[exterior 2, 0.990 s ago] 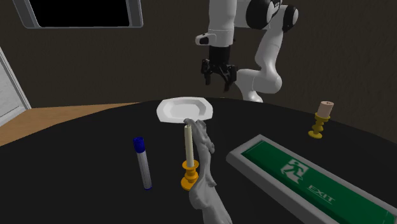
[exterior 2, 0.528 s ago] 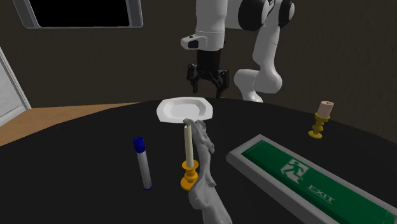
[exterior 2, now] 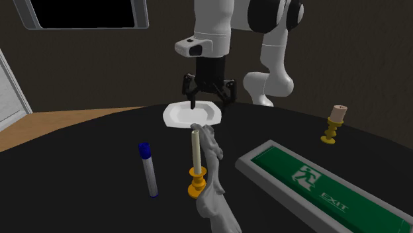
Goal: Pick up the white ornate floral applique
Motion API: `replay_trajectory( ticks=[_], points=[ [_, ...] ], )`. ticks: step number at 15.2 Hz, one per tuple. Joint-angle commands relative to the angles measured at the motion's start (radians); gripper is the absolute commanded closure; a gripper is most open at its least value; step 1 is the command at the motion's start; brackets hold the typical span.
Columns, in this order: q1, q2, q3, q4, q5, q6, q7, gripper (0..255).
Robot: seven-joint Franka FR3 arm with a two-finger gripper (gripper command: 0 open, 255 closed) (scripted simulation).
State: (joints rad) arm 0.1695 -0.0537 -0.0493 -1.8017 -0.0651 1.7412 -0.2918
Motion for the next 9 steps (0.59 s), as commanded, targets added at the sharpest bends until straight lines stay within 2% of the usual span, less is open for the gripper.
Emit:
replay_trajectory(
  ticks=[1,9],
  points=[
    [0.013,0.077,0.011,0.092,0.000,-0.014,-0.041,0],
    [0.064,0.382,0.066,0.508,-0.019,-0.121,-0.192,0]
  ],
)
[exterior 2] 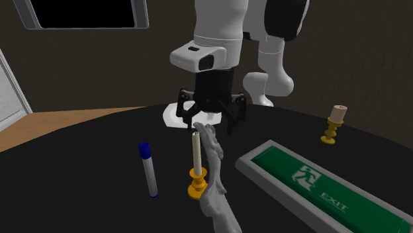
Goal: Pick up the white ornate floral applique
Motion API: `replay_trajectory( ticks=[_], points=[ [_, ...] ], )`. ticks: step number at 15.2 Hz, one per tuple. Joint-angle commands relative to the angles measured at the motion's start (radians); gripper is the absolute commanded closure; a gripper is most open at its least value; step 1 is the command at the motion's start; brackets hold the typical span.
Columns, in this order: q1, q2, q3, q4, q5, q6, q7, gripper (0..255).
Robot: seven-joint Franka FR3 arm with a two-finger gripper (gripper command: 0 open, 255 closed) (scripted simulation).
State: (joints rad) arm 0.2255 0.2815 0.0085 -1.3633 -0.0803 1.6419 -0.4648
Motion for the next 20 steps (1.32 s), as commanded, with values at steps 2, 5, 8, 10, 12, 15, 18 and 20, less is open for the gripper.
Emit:
replay_trajectory(
  ticks=[2,5,8,10,12,15,18,20],
  points=[
    [0.017,0.096,0.016,0.142,-0.009,-0.045,-0.040,0],
    [0.016,0.084,0.016,0.084,-0.009,0.001,-0.037,0],
    [0.016,0.077,0.016,0.033,-0.010,0.045,-0.034,0],
    [0.015,0.075,0.016,0.008,-0.010,0.067,-0.032,0],
    [0.015,0.076,0.016,0.011,-0.010,0.065,-0.033,255],
    [0.015,0.075,0.016,0.011,-0.010,0.065,-0.033,255],
    [0.015,0.075,0.016,0.010,-0.010,0.066,-0.033,255],
    [0.014,0.077,0.015,0.012,-0.010,0.065,-0.034,255]
  ],
)
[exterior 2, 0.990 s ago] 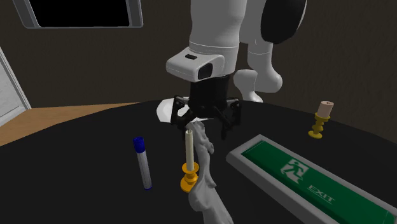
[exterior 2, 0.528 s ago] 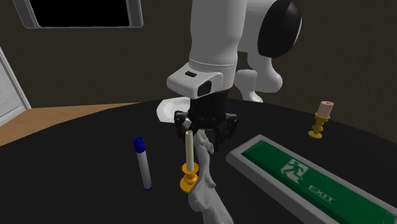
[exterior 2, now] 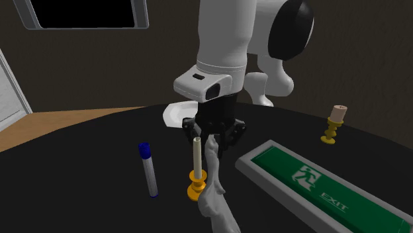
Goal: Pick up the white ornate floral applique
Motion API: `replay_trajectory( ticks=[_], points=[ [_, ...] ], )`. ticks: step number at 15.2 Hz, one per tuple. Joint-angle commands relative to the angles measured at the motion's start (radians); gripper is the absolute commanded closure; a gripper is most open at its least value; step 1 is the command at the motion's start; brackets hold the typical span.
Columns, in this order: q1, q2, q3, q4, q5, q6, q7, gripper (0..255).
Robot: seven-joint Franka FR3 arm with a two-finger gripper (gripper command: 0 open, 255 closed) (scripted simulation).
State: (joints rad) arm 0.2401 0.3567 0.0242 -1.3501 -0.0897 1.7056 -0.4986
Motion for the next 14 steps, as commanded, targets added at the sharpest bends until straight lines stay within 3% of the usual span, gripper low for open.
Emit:
replay_trajectory(
  ticks=[1,14],
  points=[
    [0.001,-0.001,0.000,-0.005,0.000,0.004,0.002,255],
    [0.005,0.052,0.000,0.251,-0.001,-0.200,-0.013,255]
  ],
)
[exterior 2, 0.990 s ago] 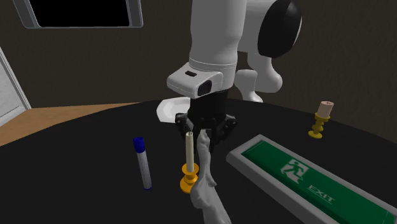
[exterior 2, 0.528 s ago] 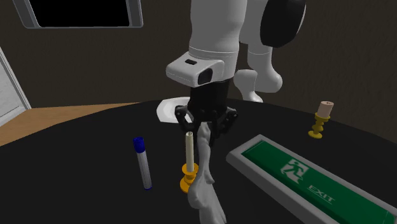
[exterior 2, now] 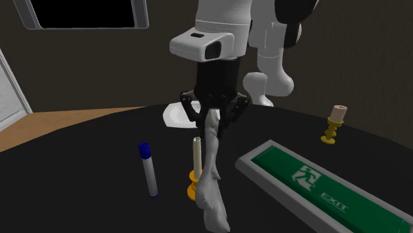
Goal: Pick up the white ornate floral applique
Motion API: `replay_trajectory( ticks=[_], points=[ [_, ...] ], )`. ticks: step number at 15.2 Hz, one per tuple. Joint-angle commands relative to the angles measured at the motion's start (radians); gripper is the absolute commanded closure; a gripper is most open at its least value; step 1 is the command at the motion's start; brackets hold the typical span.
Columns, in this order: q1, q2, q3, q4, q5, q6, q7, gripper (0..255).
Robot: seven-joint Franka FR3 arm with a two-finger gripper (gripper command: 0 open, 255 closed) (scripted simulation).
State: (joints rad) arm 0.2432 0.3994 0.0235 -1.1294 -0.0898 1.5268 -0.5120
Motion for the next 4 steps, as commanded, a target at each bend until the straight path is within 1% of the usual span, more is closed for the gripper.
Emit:
replay_trajectory(
  ticks=[1,2,4],
  points=[
    [0.003,0.017,0.000,0.056,-0.001,-0.039,-0.001,255],
    [0.003,0.025,0.000,0.083,-0.001,-0.058,-0.002,255],
    [0.003,0.027,0.000,0.087,-0.001,-0.060,-0.002,255]
  ],
)
